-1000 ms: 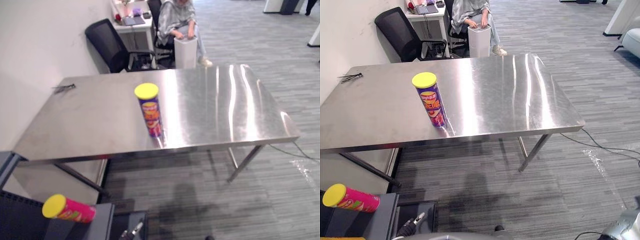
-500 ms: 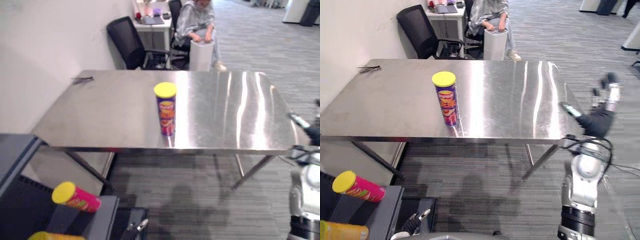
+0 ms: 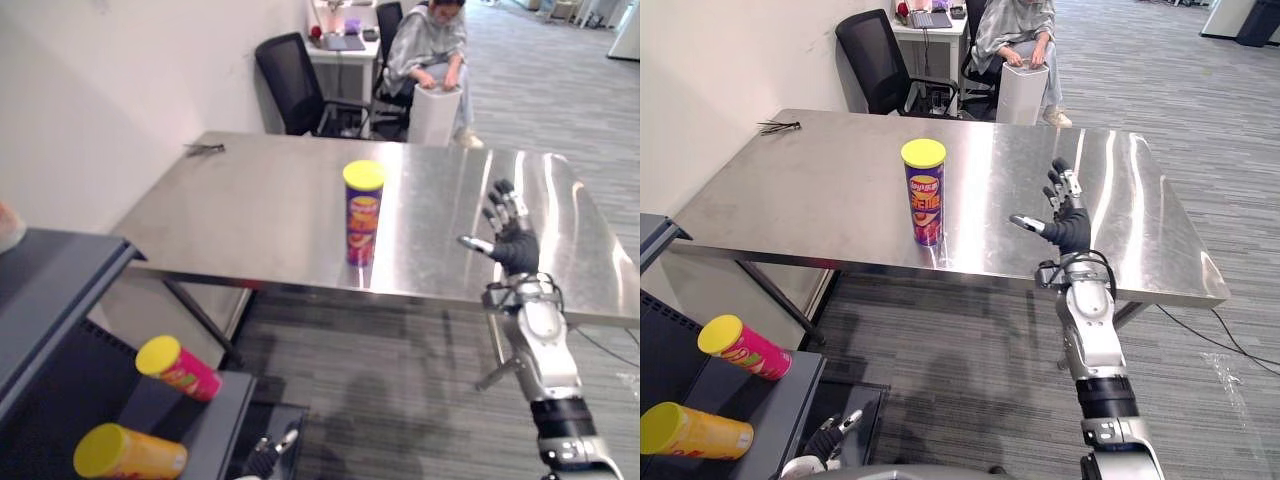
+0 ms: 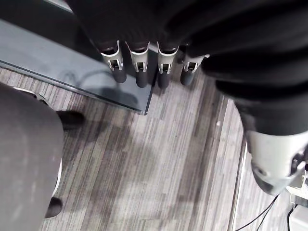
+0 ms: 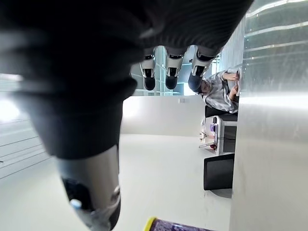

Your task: Put the gum and the chips on the shelf.

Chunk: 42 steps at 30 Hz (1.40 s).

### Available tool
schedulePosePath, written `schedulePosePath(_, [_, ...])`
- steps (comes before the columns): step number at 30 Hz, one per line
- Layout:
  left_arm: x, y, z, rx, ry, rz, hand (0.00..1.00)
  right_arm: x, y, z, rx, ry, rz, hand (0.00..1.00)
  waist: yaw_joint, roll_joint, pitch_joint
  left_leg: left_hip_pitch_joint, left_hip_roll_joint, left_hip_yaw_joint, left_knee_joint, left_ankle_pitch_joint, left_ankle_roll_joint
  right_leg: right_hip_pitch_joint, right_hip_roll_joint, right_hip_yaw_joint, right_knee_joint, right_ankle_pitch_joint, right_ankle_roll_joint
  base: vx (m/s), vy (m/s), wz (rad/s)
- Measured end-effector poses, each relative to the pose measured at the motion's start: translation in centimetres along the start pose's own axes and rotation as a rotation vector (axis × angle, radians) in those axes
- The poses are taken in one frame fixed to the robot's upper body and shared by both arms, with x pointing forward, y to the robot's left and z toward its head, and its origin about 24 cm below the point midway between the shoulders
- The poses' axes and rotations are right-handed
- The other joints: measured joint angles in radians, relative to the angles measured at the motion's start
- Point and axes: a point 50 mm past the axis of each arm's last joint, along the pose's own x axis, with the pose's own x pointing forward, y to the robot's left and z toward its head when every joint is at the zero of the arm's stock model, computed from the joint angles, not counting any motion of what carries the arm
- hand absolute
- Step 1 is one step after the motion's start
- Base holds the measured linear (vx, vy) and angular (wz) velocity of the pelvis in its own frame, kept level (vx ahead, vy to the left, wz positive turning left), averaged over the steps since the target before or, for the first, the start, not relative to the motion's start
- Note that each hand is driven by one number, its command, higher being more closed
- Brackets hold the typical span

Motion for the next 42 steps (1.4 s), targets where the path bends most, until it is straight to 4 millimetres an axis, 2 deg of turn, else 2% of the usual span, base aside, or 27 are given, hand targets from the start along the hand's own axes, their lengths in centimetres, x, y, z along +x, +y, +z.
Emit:
schedulePosePath(8, [0.1,0.0,0.6,-0.002,-0.024,-0.003,0.0,1.8,2.6,-1.4,-0.001,0.083,0.108,0.0,0.006,-0.001,0.027,0.0,0.001,-0.001,-0.003,0.003,0.0,0.003,0.001,-0.003,-0.001,0.003,0.003,0.0,-0.008,0.02])
schedulePosePath(15, [0.1,-0.2,0.9,0.002,-0.034,-0.008,0.0,2.7,4.6,-1.4,0.019,0.091,0.2,0.0,0.014,0.0,0.04,-0.001,0.002,0.0,-0.003,0.003,0.0,0.003,0.002,-0.003,-0.002,0.007,0.001,0.0,0.0,0.0])
schedulePosePath(26, [0.2,-0.2,1.3,0.001,-0.053,-0.008,0.0,3.3,5.8,-1.0,0.019,0.09,0.262,0.0,0.02,-0.001,0.061,-0.001,0.001,-0.003,-0.004,0.005,0.0,0.018,0.001,-0.012,-0.025,0.016,0.002,0.0,-0.01,0.02])
schedulePosePath(35, [0.2,-0.2,1.4,-0.031,-0.054,0.0,0.0,4.6,6.6,-1.1,0.036,0.108,0.253,0.0,0.03,0.0,0.065,-0.002,0.003,-0.004,-0.008,0.006,-0.002,0.019,0.002,-0.015,-0.026,0.02,0.0,-0.01,-0.009,0.0])
schedulePosePath(42, [0.2,-0.2,1.8,-0.033,-0.072,0.001,0.0,6.2,7.1,0.0,0.033,0.077,0.248,0.0,0.035,-0.003,0.085,-0.003,0.001,-0.005,-0.011,0.012,-0.001,0.021,0.001,-0.019,-0.032,0.028,0.001,-0.04,-0.019,0.01])
